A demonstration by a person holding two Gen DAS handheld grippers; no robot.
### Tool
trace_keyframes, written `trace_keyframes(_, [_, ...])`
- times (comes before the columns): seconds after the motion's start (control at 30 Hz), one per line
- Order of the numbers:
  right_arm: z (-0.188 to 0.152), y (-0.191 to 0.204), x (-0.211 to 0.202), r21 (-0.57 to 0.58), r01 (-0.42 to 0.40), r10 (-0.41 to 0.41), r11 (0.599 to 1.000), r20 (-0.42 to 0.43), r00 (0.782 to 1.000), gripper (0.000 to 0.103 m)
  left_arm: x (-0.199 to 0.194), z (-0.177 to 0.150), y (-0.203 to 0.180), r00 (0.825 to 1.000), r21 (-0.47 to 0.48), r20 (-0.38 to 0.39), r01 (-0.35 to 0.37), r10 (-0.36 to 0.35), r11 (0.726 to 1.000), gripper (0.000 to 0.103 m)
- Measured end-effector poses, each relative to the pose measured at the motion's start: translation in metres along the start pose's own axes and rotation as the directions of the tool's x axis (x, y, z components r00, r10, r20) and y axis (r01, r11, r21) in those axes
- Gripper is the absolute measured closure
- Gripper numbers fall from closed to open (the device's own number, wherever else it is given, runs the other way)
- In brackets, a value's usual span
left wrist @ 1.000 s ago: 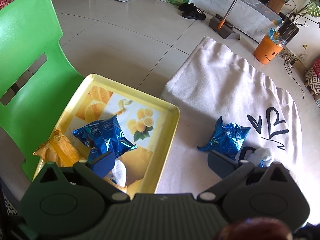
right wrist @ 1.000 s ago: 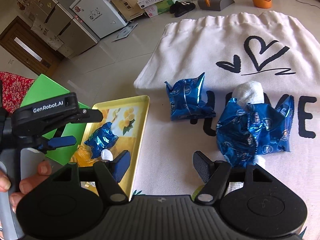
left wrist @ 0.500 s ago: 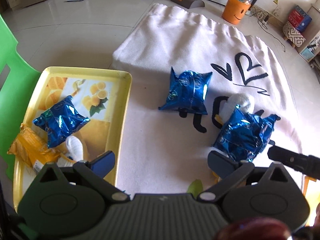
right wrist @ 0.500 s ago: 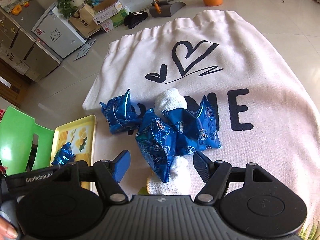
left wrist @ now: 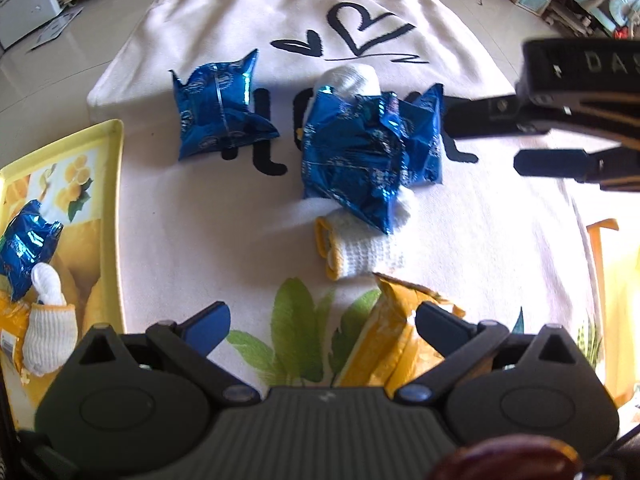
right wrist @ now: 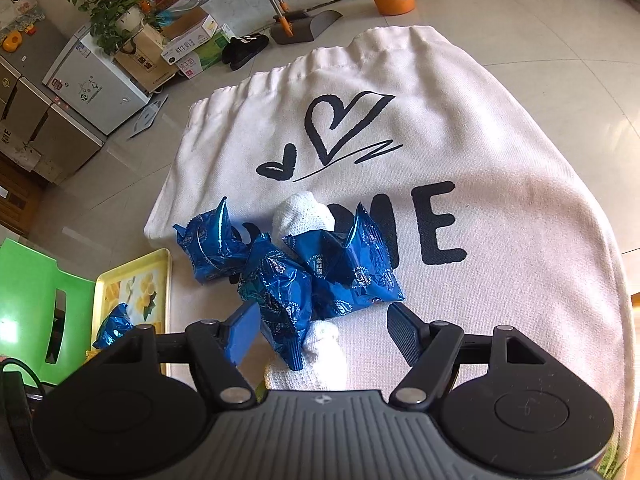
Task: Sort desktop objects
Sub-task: 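Grasp the yellow chip bag with left tool and lift it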
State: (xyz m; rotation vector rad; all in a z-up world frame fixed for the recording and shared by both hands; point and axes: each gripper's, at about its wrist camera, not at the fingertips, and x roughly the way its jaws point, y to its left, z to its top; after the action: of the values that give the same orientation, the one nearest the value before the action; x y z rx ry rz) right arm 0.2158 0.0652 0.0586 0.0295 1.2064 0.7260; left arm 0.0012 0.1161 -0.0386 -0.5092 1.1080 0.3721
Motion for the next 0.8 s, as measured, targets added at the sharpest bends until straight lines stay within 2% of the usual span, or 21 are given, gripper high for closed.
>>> trace_keyframes(0.33, [0.001,-0.008,-0.009,0.022,-0.003,0.002,1.0,0.012,1.0,0.032,0.03,-0.027,-0.054,0.997,0.223,-0.062,-0.037,0.052,0.974,0.001])
trace_keyframes(0.5, [0.002,-0.01,-0.008,0.029,-0.001,0.001,1.0,0.009,1.0,0.032,0.046,-0.035,-0.063,0.991,0.266,-0.067,-0.093,0.114,0.959,0.001])
trace_keyframes(0.6, [0.002,-0.011,-0.005,0.036,-0.001,0.001,0.999,0.002,1.0,0.032,0.056,-0.037,-0.058,0.984,0.231,-0.089,-0.131,0.155,0.964,0.001])
trace_keyframes(0.73, [0.001,-0.011,-0.001,0.043,-0.003,0.003,0.999,-0.011,1.0,0.032,0.061,-0.033,-0.041,0.981,0.112,-0.148,-0.11,0.126,0.988,0.001])
trace_keyframes(0.8, [0.0,-0.011,0.003,0.044,-0.003,0.004,0.999,-0.023,1.0,0.032,0.062,-0.031,-0.031,0.978,0.055,-0.162,-0.122,0.129,0.991,0.001])
